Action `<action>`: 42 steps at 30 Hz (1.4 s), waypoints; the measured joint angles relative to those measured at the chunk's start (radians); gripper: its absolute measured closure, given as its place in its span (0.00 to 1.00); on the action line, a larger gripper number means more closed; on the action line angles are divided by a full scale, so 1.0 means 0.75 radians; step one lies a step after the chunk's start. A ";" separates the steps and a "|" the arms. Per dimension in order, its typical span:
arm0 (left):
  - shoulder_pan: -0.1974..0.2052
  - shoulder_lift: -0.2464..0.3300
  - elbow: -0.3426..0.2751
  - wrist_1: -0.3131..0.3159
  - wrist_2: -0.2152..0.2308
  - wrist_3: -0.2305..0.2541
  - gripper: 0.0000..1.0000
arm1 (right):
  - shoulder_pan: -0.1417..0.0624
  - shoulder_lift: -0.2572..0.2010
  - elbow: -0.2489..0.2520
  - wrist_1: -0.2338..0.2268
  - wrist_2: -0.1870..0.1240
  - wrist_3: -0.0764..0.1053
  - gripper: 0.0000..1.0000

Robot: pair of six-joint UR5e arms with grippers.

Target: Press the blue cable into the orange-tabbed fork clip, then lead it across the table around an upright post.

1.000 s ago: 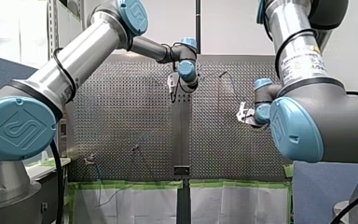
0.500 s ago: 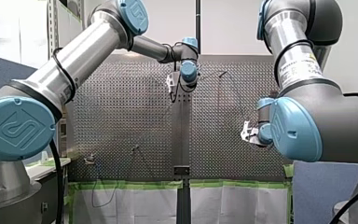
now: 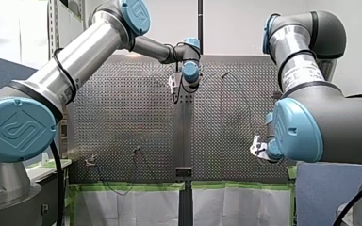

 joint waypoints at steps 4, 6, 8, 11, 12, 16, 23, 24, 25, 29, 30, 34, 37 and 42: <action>-0.001 0.000 0.000 -0.001 0.003 0.000 0.00 | -0.009 0.024 -0.001 -0.009 0.001 0.002 1.00; -0.001 0.000 -0.001 -0.006 0.006 0.000 0.00 | -0.010 0.030 -0.001 -0.014 0.000 0.002 1.00; -0.001 0.000 -0.001 -0.011 0.007 0.000 0.00 | -0.010 0.033 -0.001 -0.018 -0.001 0.003 1.00; -0.001 0.000 -0.001 -0.017 0.008 0.000 0.00 | -0.011 0.042 0.000 -0.023 -0.001 0.001 1.00; -0.001 0.000 -0.001 -0.019 0.008 0.000 0.00 | -0.011 0.048 0.000 -0.025 -0.001 0.000 1.00; -0.001 0.000 -0.001 -0.022 0.008 0.000 0.00 | -0.010 0.080 0.000 -0.039 0.001 -0.001 1.00; 0.004 0.000 -0.001 -0.021 0.009 0.000 0.00 | -0.015 0.159 -0.001 -0.105 0.002 0.008 1.00; 0.006 0.000 -0.001 -0.022 0.010 0.001 0.00 | -0.017 0.174 -0.001 -0.119 0.002 0.009 1.00; 0.007 0.000 -0.001 -0.024 0.011 0.001 0.00 | -0.018 0.185 -0.001 -0.130 0.002 0.010 1.00; 0.011 0.000 -0.001 -0.033 0.012 0.004 0.00 | -0.025 0.218 -0.002 -0.172 0.002 0.011 1.00; 0.012 0.000 -0.001 -0.035 0.011 0.005 0.00 | -0.028 0.226 -0.003 -0.183 0.002 0.011 1.00; 0.013 0.000 -0.001 -0.046 0.008 0.014 0.00 | -0.037 0.265 -0.006 -0.221 0.002 0.011 1.00; 0.013 0.000 -0.002 -0.055 0.007 0.020 0.00 | -0.044 0.301 -0.018 -0.236 0.001 0.007 1.00; 0.012 0.000 -0.002 -0.059 0.005 0.023 0.00 | -0.061 0.363 -0.045 -0.245 -0.001 -0.008 1.00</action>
